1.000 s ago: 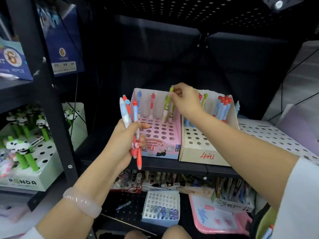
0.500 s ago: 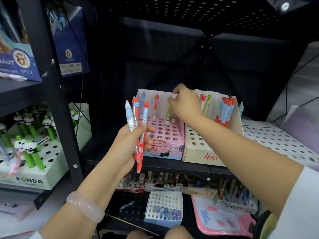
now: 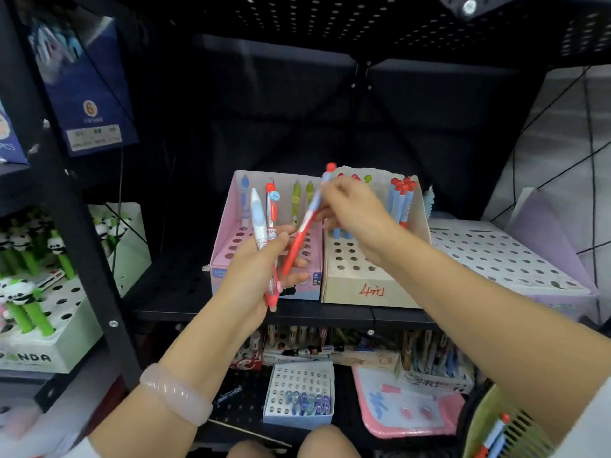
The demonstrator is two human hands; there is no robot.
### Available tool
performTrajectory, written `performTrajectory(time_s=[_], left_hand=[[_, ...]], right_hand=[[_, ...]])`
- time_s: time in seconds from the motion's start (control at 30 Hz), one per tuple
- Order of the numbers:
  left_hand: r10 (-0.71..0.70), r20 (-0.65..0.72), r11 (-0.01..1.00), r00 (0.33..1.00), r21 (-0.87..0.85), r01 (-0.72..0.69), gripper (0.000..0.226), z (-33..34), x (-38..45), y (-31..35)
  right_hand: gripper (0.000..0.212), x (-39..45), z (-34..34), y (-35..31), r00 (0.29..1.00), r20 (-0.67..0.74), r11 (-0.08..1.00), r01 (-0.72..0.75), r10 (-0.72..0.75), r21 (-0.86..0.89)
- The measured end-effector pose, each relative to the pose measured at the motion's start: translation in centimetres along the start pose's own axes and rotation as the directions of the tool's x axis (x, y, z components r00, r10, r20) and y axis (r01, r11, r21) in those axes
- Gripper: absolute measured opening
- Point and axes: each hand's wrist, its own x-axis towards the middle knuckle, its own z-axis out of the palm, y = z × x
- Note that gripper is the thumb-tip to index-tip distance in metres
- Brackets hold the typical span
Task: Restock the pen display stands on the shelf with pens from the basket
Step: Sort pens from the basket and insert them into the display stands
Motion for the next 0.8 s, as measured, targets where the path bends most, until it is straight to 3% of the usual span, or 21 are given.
performTrajectory(time_s=[0.1, 0.23, 0.3, 0.4, 0.8], left_hand=[[-0.035, 0.03, 0.998, 0.999, 0.054, 0.034, 0.018, 1.0, 0.0, -0.7], [-0.057, 0.063, 0.991, 0.996, 0.122, 0.049, 0.007, 2.6, 0.2, -1.6], [-0.048, 0.08, 0.994, 0.996, 0.099, 0.04, 0.005, 3.5, 0.2, -1.8], [-0.017, 0.123, 0.993, 0.992, 0.116, 0.003, 0.01, 4.4, 0.1, -2.0], [-0.035, 0.085, 0.976, 0.996, 0.219, 0.015, 0.013, 4.6, 0.2, -2.5]], right_hand=[[0.023, 0.3, -4.3, 0.1, 0.968, -0.248, 0.999, 0.04, -0.035, 0.014], [0.019, 0.2, -9.9, 1.5, 0.861, -0.428, 0.923, 0.11, -0.274, -0.37], [0.016, 0.2, -11.9, 2.4, 0.834, -0.43, 0.833, 0.062, -0.346, -0.549], [0.015, 0.0, -13.3, 3.7, 0.856, -0.383, 0.751, 0.01, -0.347, -0.66], [0.017, 0.5, -13.2, 4.5, 0.907, -0.281, 0.686, 0.013, -0.315, -0.728]])
